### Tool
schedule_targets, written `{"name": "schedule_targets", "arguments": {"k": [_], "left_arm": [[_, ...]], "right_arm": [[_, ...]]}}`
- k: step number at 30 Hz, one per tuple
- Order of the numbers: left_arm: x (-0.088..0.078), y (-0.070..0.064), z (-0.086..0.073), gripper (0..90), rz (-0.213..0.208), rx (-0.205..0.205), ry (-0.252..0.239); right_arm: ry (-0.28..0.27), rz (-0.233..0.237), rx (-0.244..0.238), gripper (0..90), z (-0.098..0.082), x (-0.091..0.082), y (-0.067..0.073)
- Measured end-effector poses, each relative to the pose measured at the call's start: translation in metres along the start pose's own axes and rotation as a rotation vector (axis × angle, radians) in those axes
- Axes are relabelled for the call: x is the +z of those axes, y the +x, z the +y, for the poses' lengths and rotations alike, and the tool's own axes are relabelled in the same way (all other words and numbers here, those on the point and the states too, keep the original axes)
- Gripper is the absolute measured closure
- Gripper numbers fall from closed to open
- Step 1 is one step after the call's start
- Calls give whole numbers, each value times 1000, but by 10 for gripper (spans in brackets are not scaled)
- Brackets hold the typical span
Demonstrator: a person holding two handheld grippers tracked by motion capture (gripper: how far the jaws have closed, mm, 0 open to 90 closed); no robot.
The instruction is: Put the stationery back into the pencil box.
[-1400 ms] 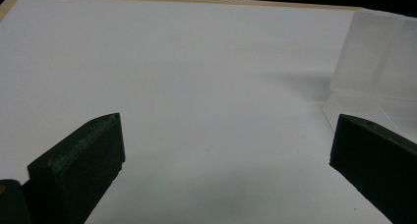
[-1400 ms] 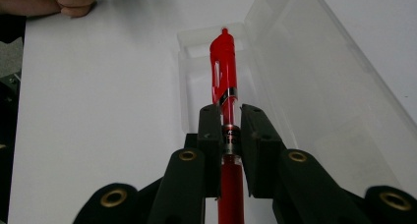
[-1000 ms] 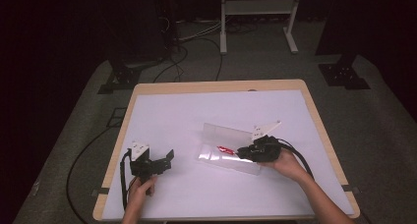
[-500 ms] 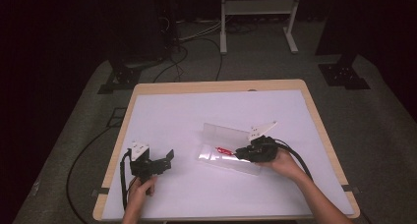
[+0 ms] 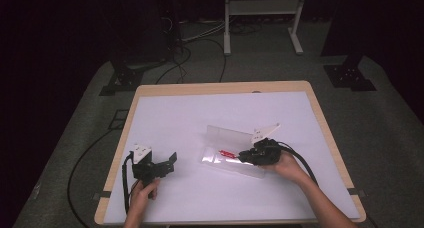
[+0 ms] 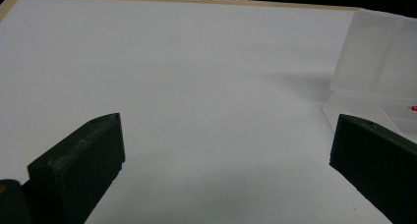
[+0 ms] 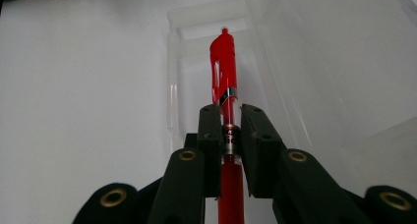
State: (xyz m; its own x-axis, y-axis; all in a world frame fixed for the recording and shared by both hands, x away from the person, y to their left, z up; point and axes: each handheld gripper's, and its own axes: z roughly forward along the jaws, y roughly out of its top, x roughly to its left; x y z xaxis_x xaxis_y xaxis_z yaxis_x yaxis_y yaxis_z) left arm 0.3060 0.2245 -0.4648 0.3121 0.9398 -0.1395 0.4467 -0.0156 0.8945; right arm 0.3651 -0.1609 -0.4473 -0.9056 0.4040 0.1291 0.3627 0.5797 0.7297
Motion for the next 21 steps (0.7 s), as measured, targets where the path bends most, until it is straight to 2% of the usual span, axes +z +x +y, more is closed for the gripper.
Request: {"name": "schedule_targets", "arguments": {"k": [21], "left_arm": [[0,0,0,0,0,0,0]], "right_arm": [[21,11,5,787,-3,8,-2]]}}
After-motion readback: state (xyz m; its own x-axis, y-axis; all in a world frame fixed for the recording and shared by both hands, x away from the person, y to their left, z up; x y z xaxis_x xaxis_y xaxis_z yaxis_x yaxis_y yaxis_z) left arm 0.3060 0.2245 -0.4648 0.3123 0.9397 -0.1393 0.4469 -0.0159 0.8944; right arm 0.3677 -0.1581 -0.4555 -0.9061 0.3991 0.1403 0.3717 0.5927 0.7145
